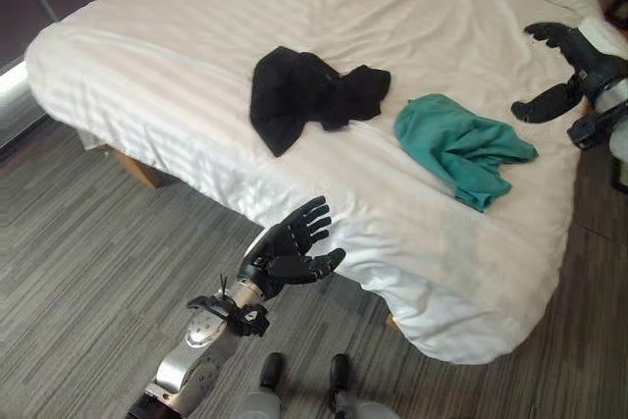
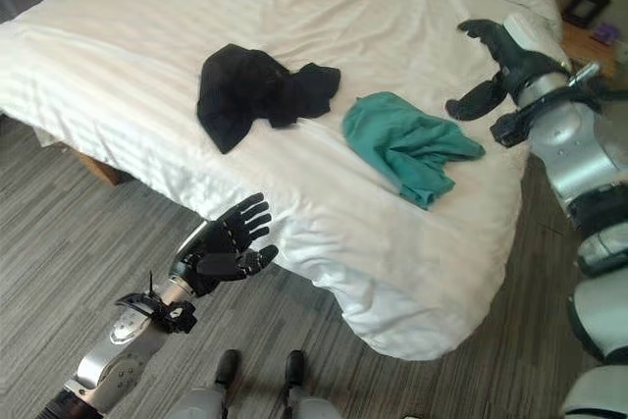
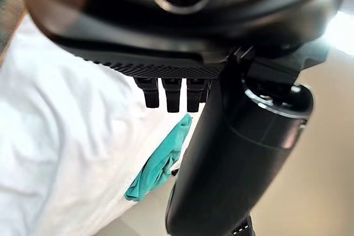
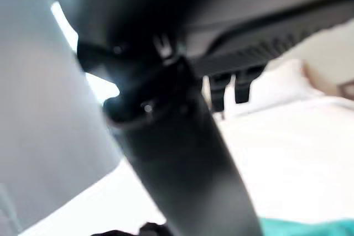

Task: Pick up bed clothes into laundry basket.

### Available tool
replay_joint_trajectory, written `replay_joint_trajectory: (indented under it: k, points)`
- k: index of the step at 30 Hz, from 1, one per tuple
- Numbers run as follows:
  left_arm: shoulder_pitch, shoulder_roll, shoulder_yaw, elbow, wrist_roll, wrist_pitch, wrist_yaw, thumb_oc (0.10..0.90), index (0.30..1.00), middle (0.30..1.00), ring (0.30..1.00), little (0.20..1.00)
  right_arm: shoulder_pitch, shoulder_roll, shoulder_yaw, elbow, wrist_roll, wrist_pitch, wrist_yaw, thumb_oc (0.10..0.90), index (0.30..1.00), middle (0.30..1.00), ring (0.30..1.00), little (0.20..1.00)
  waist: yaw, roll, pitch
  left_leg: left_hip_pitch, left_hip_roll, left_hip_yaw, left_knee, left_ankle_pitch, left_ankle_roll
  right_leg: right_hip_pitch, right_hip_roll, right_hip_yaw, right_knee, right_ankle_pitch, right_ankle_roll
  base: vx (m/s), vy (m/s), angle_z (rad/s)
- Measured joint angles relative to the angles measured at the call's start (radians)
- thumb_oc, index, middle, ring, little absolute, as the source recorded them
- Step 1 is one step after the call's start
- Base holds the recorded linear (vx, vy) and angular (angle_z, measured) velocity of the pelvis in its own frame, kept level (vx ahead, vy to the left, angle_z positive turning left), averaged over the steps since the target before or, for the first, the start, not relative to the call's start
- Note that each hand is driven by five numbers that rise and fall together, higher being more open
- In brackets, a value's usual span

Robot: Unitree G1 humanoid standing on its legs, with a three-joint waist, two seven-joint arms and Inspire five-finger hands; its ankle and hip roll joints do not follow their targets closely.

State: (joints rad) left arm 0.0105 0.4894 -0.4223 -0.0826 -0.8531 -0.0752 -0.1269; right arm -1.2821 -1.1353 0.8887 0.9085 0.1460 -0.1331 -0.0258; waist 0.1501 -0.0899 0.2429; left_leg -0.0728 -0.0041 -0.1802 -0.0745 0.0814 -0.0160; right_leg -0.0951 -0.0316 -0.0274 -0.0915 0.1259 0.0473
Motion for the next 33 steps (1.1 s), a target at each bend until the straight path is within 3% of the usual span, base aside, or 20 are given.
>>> replay_joint_trajectory:
  k: [4,9,11,18,20,25,30,33]
  points:
    - [0.042,0.098,0.001,-0.008,-0.010,0.006,-0.017,0.800,0.900,0.900,0.900,0.900,-0.096,0.048,0.068,0.111,-0.102,-0.001,0.001,0.800,0.900,0.900,0.900,0.900,0.031,0.006,0.001,-0.049,-0.005,-0.045,0.000,0.012,-0.005,-0.030,-0.005,-0.042,0.000,-0.001,-0.001,0.01,-0.026,0.35]
    - [0.059,0.132,0.016,-0.012,-0.011,0.006,-0.018,0.800,0.900,0.900,0.900,0.900,-0.112,0.064,0.155,0.119,-0.173,-0.009,0.024,0.800,0.900,0.900,0.900,0.900,0.057,0.024,0.011,-0.069,-0.024,-0.059,0.000,0.014,-0.005,-0.042,-0.019,-0.053,0.000,-0.007,0.005,0.03,-0.034,0.12]
    - [0.078,0.129,0.037,-0.024,-0.012,0.006,-0.029,0.800,0.900,0.900,0.900,0.900,-0.172,0.064,0.251,0.161,-0.183,-0.015,0.041,0.800,0.900,0.900,0.900,0.900,0.053,0.026,0.012,-0.085,-0.032,-0.060,0.001,0.016,-0.004,-0.056,-0.027,-0.053,0.000,-0.010,0.009,0.03,-0.045,0.05]
    - [0.109,0.137,0.042,-0.037,-0.031,0.007,-0.037,0.800,0.900,0.900,0.900,0.900,-0.294,0.034,0.292,0.264,-0.183,-0.005,0.048,0.800,0.900,0.900,0.900,0.900,0.041,0.047,0.025,-0.103,-0.036,-0.068,-0.001,0.017,-0.003,-0.072,-0.031,-0.056,0.000,-0.014,0.015,0.02,-0.047,0.03]
    - [0.105,0.142,0.043,-0.043,-0.031,0.007,-0.039,0.800,0.900,0.900,0.900,0.900,-0.342,0.020,0.357,0.265,-0.187,-0.008,0.054,0.800,0.900,0.900,0.900,0.900,0.029,0.048,0.026,-0.118,-0.034,-0.070,-0.001,0.017,-0.003,-0.086,-0.028,-0.057,0.000,-0.014,0.015,0.01,-0.042,0.01]
    - [0.100,0.146,0.040,-0.044,-0.031,0.007,-0.042,0.800,0.900,0.900,0.900,0.900,-0.350,0.005,0.358,0.280,-0.188,-0.009,0.062,0.800,0.900,0.900,0.900,0.900,0.013,0.049,0.031,-0.124,-0.032,-0.053,-0.001,0.017,-0.003,-0.100,-0.027,-0.047,0.000,-0.014,0.015,0.00,-0.040,-0.08]
    - [0.085,0.157,0.041,-0.048,-0.029,0.005,-0.041,0.800,0.900,0.900,0.900,0.900,-0.329,-0.001,0.282,0.309,-0.180,-0.002,0.063,0.800,0.900,0.900,0.900,0.900,0.000,0.059,0.068,-0.149,-0.030,-0.047,0.001,0.017,-0.003,-0.126,-0.025,-0.045,0.000,-0.009,0.010,-0.03,-0.025,-0.05]
    - [0.087,0.158,0.054,-0.061,-0.029,0.004,-0.036,0.800,0.900,0.900,0.900,0.900,-0.287,-0.012,0.191,0.379,-0.181,0.018,0.059,0.800,0.900,0.900,0.900,0.900,0.008,0.101,0.122,-0.183,-0.030,-0.050,0.005,0.025,-0.004,-0.155,-0.025,-0.049,0.001,-0.001,0.002,-0.13,-0.016,0.05]
